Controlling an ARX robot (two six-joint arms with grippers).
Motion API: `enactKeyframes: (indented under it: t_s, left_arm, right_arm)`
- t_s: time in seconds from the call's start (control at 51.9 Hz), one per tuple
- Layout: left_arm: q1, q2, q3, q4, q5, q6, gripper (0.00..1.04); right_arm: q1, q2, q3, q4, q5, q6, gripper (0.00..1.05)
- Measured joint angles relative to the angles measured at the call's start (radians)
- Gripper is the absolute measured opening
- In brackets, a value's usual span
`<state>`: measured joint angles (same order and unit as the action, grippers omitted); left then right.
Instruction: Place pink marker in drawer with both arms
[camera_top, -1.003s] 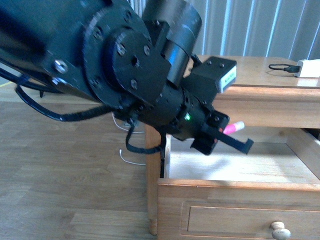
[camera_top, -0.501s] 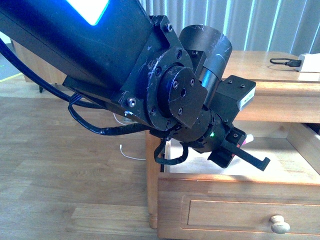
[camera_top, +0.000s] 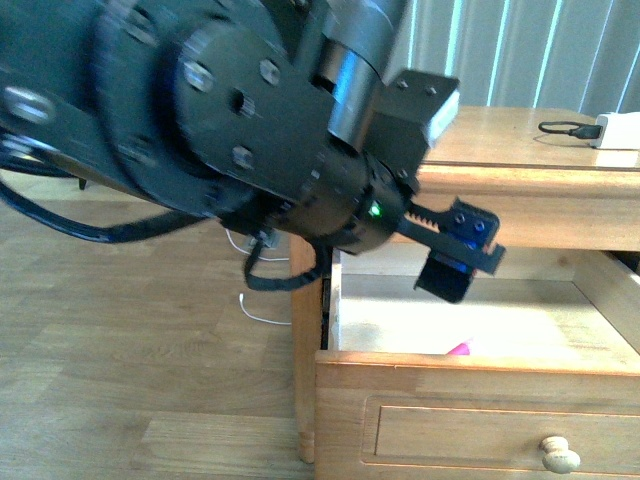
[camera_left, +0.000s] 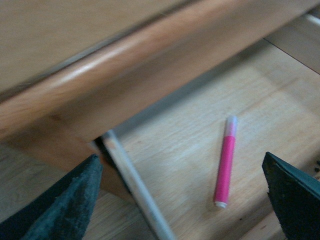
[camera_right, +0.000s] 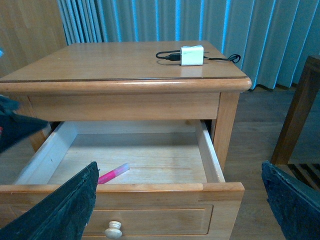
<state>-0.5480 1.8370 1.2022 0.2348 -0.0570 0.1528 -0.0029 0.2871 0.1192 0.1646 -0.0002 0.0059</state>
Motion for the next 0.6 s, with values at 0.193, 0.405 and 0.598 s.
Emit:
enactKeyframes:
  t_s: [0.193, 0.405, 0.598]
  left_arm:
    - [0.111, -0.296, -0.216, 0.056, -0.111, -0.071, 0.99]
    - [0.205, -0.661, -0.459, 0.055, -0.181, -0.128, 0.99]
    - [0.279, -1.006, -0.667, -0.064, -0.218, -0.158, 0.99]
  right_arm:
    - [0.0, 0.0, 0.0, 0.0, 0.0, 0.0, 0.96]
    - [0.0, 0.0, 0.0, 0.0, 0.0, 0.0, 0.96]
    - [0.0, 0.0, 0.0, 0.0, 0.0, 0.0, 0.96]
